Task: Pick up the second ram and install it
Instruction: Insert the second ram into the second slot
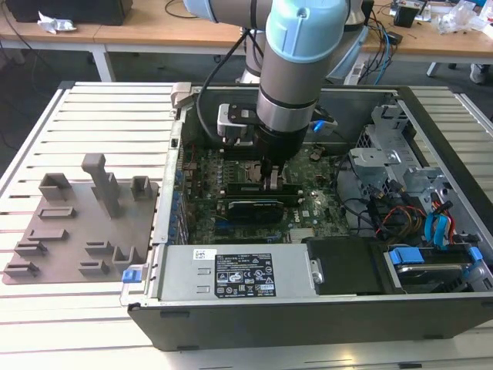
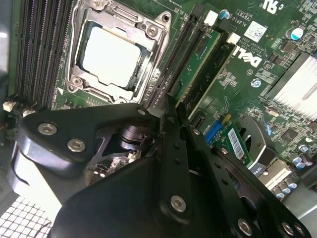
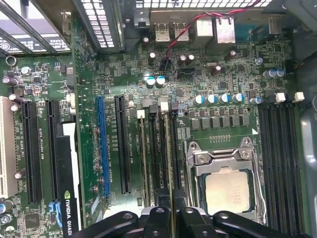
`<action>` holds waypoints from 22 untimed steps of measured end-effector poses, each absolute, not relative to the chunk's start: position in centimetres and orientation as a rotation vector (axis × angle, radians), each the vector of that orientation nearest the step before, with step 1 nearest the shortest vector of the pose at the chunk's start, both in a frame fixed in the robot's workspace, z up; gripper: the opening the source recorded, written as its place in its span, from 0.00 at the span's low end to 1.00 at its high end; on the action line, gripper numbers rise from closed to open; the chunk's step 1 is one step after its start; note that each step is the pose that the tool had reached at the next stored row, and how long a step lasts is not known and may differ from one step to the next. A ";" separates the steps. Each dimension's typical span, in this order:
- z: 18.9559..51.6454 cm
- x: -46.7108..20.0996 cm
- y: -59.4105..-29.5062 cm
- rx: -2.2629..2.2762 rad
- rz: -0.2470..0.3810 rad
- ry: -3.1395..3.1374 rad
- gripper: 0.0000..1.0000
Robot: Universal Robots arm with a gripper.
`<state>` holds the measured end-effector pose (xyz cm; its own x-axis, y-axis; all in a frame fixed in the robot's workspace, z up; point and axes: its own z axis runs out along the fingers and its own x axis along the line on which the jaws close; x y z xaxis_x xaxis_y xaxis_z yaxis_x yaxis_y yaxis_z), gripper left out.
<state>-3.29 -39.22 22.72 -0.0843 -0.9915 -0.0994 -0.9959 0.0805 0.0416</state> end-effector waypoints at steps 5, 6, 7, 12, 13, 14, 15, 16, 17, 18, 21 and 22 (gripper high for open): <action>22.5 -3.3 -39.1 -2.096 0.152 2.274 0.14; 22.5 -3.3 -39.1 -2.096 0.152 2.274 0.14; 22.5 -3.3 -39.1 -2.096 0.152 2.274 0.14; 22.3 -3.5 -39.1 -2.096 0.152 2.274 0.14; 22.2 -3.5 -39.1 -2.096 0.152 2.275 0.14; 22.1 -3.4 -39.1 -2.096 0.152 2.275 0.14; 22.0 -3.3 -39.1 -2.096 0.152 2.275 0.14; 22.0 -3.3 -39.1 -2.096 0.152 2.274 0.14; 22.1 -3.3 -39.1 -2.095 0.152 2.274 0.14; 22.2 -3.3 -39.1 -2.095 0.152 2.274 0.14; 22.4 -3.5 -39.1 -2.095 0.151 2.273 0.14; 22.5 -3.6 -39.1 -2.095 0.150 2.273 0.14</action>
